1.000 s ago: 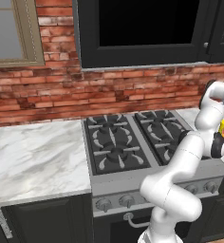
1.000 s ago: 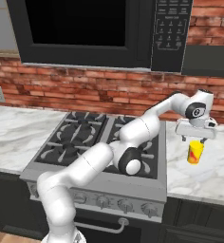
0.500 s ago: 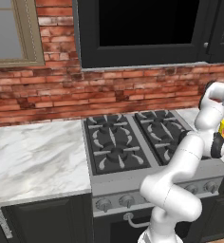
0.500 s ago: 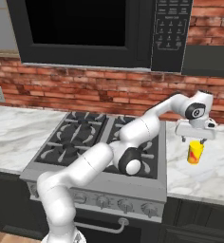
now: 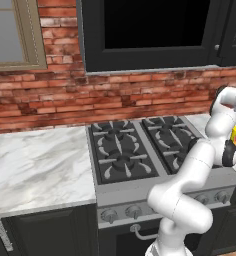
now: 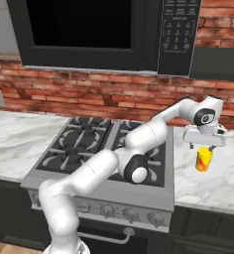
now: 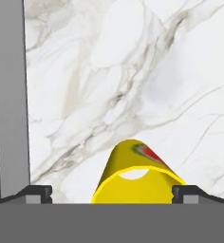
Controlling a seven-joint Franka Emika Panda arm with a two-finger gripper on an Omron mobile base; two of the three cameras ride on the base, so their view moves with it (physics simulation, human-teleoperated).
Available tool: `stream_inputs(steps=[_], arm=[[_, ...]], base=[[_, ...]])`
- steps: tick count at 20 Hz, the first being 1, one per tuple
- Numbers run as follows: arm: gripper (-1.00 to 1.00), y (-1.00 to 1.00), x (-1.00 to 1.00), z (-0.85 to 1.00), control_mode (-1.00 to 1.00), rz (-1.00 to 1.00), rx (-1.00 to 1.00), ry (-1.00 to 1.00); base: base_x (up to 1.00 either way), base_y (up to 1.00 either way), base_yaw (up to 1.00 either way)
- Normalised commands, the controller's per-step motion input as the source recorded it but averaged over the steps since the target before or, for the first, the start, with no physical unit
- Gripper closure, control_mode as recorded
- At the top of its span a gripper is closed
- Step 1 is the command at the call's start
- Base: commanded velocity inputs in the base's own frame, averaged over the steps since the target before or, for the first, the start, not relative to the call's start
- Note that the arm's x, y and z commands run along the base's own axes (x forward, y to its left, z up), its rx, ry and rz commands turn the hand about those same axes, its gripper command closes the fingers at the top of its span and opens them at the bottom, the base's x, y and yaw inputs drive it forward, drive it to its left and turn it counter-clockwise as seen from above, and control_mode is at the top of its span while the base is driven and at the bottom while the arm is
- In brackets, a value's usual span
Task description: Pick the cup and bowl from the counter and place them on the counter next to the sink.
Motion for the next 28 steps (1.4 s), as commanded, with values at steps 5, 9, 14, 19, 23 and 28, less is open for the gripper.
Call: stream_inputs(steps=[5,9,14,19,23,28], arm=[[-1.0,0.0,0.02,0.05,-1.0,0.0,0.0,0.0],[-1.0,0.0,0.0,0.12,-1.0,0.0,0.0,0.0],[-1.0,0.01,0.0,0.07,-1.0,0.0,0.0,0.0],[-1.0,0.14,-0.02,0.01,-1.0,0.0,0.0,0.0],[-1.0,0.29,-0.11,0.0,-1.0,0.0,0.01,0.0],[-1.0,0.05,-0.01,-0.06,-1.0,0.0,0.0,0.0]], base=[[0.0,0.0,0.0],[0.0,0.0,0.0],[0.0,0.0,0.0],[0.0,0.0,0.0],[0.0,0.0,0.0],[0.0,0.0,0.0]])
